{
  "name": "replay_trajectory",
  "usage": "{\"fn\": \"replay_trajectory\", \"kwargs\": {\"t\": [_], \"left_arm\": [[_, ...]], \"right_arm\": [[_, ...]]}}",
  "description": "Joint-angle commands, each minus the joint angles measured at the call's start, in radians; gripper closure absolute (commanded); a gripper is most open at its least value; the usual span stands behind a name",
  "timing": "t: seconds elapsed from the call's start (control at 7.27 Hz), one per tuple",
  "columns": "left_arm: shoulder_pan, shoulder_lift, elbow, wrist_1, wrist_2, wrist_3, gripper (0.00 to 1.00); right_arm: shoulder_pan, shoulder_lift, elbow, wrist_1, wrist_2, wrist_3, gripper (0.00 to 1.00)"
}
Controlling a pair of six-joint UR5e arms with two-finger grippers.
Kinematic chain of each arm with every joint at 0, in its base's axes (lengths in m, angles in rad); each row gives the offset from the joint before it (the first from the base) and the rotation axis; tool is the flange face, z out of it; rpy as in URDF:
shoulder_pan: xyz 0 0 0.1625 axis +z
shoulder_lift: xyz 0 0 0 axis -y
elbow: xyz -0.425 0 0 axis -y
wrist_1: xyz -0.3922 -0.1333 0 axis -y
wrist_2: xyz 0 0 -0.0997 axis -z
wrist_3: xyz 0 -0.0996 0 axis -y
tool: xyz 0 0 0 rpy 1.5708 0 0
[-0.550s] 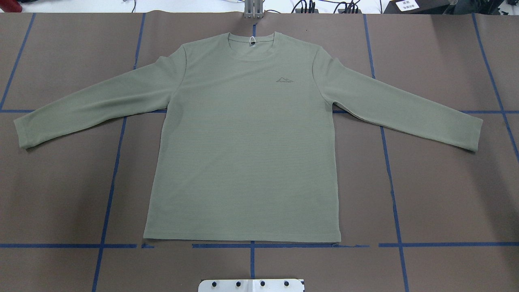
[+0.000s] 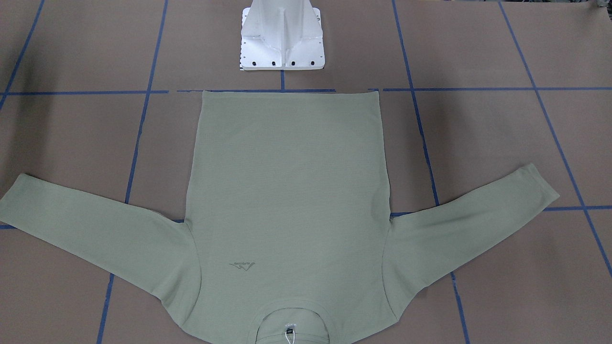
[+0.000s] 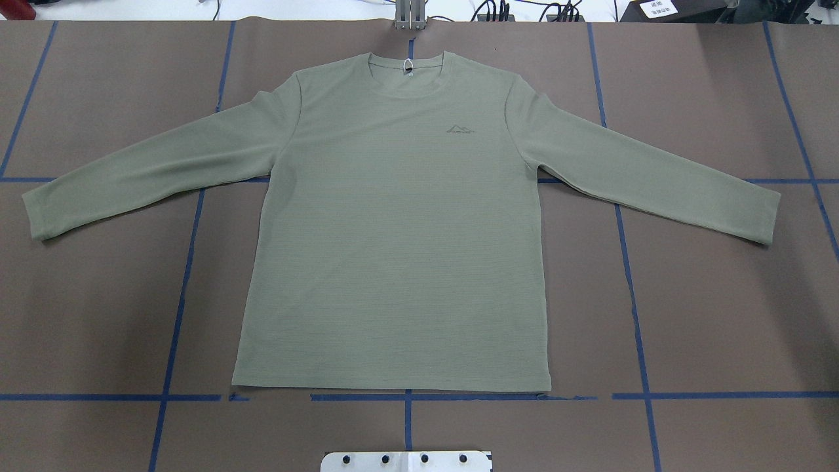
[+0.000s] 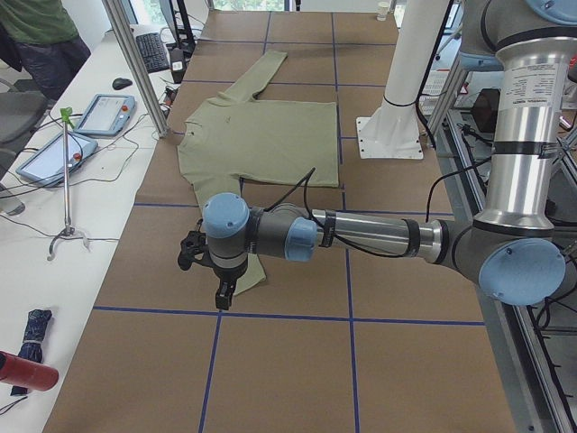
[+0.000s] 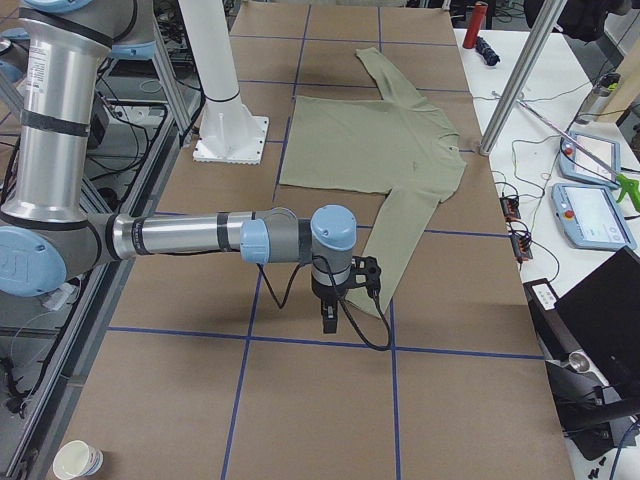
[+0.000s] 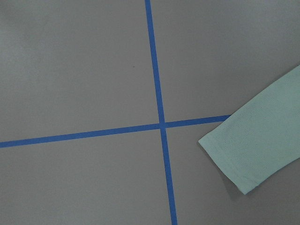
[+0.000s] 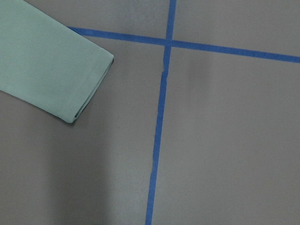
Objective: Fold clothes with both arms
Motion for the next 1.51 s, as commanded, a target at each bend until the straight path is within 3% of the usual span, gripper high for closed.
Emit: {"fn": "replay_trajectory", "kwargs": {"t": [0.0,0.41,0.55,0.69,0.96,1.1,1.38], "left_arm": [[-0.001,-0.067,-0.013,-0.001,0.002,-0.016,0.0],[-0.001,-0.082,-0.016,-0.009,-0.001,-0.017,0.0],[-0.001,-0.082,-0.015,-0.01,-0.001,-0.017,0.0],[-0.001,-0.08,-0.015,-0.016,-0.001,-0.017,0.0],[-0.001,-0.073,-0.013,-0.033,-0.002,-0.017,0.0],[-0.001,-0.073,-0.013,-0.033,-0.004,-0.017,0.0],[-0.001,-0.073,-0.009,-0.035,-0.004,-0.016,0.0]], "right_arm": [[-0.005,0.101,0.002,0.0,0.003,0.005,0.0],[-0.005,0.105,-0.004,0.006,0.04,-0.001,0.0],[-0.022,0.096,-0.018,0.094,0.046,0.028,0.0],[-0.067,0.118,-0.1,0.19,0.046,0.113,0.0],[-0.094,0.219,-0.419,0.608,0.136,0.325,0.02],[-0.127,0.226,-0.509,0.779,0.134,0.452,0.03],[-0.198,0.243,-0.597,0.921,0.093,0.554,0.08]]}}
